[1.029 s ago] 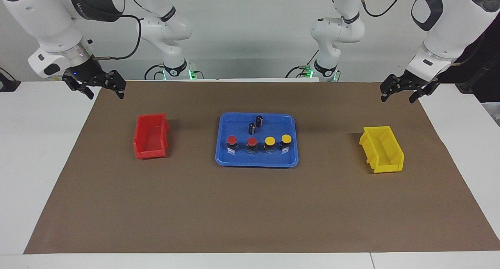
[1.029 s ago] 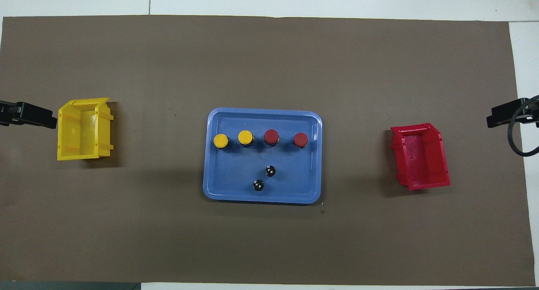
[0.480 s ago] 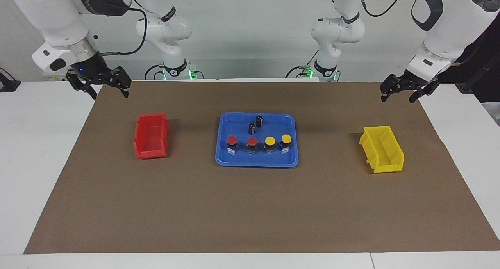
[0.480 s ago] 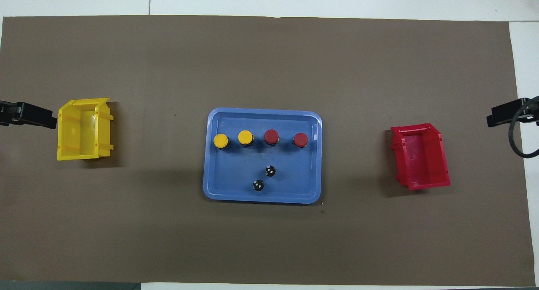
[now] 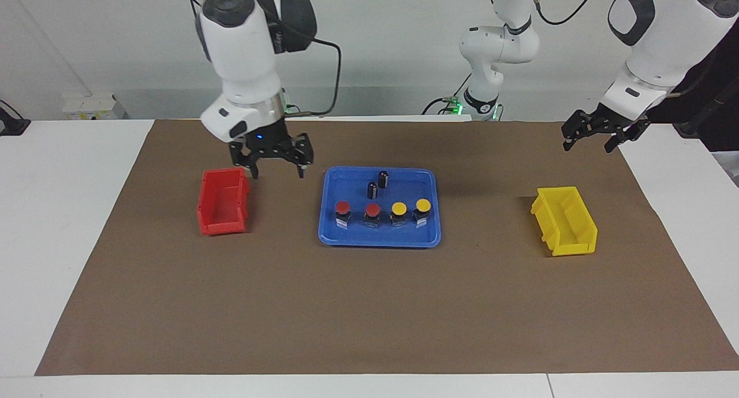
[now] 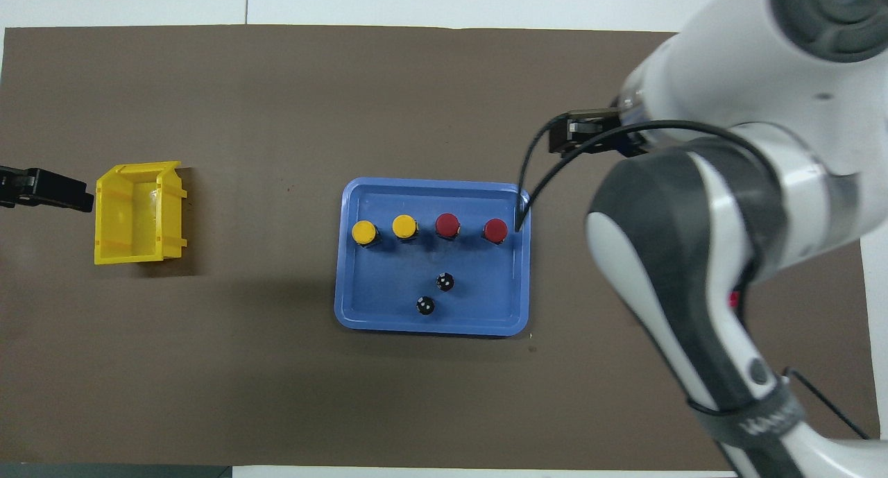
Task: Sort red and yellow buttons by color
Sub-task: 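Reach the right gripper to the red button nearest the red bin and grasp it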
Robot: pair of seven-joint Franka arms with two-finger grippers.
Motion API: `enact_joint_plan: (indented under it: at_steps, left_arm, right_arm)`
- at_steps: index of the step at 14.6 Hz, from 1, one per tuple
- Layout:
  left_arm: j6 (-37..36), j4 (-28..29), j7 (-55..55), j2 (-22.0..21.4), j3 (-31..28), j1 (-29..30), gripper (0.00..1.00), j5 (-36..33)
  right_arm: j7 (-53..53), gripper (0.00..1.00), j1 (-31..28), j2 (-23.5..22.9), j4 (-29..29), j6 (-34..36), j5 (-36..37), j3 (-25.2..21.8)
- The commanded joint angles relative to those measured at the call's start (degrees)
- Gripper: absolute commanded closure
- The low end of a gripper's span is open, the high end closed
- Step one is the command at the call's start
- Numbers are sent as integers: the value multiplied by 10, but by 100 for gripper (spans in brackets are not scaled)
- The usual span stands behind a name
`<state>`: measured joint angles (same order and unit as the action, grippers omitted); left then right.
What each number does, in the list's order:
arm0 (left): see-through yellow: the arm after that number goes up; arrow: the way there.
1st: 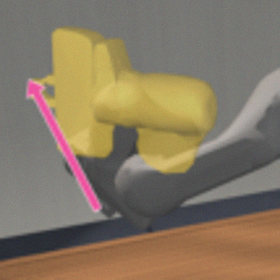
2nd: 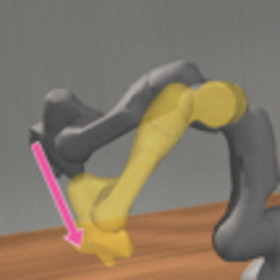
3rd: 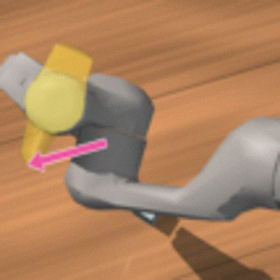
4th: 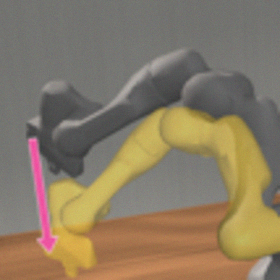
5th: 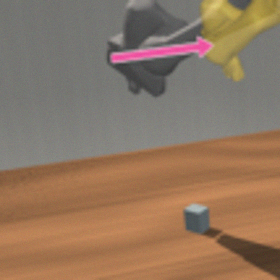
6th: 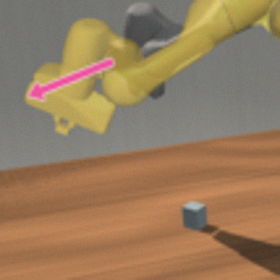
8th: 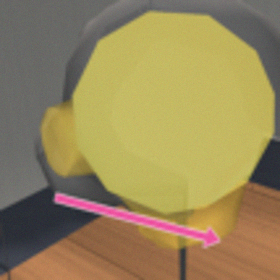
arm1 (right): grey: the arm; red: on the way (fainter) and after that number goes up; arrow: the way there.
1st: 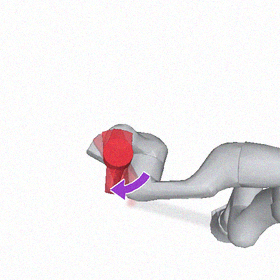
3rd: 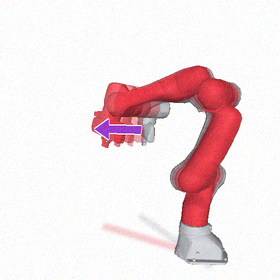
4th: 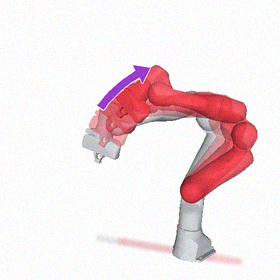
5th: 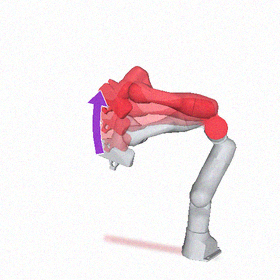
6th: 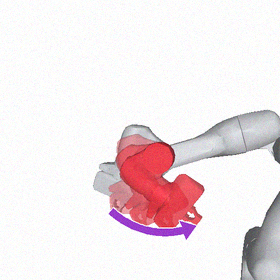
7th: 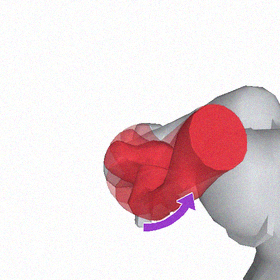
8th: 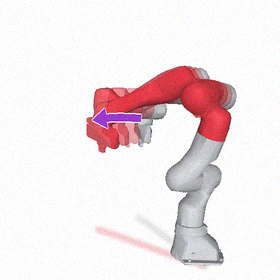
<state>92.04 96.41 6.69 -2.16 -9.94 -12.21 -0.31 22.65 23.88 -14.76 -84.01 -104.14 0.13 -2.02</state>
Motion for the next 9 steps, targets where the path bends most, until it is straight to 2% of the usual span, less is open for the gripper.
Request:
enact_joint_plan:
  at_steps: [1, 5, 9]
  left_arm:
    - [-2, 12, 7, -14, 1, 2, 0, -14]
    - [-2, 12, 7, -14, 1, 2, 0, -14]
    - [-2, 12, 6, -14, 1, 3, 0, -14]
  right_arm:
    - [50, 0, 13, -4, -79, -98, -7, 3]
    - [84, 0, 48, -16, -175, -208, -7, 10]
    - [88, 0, 56, -14, -222, -225, -7, 10]
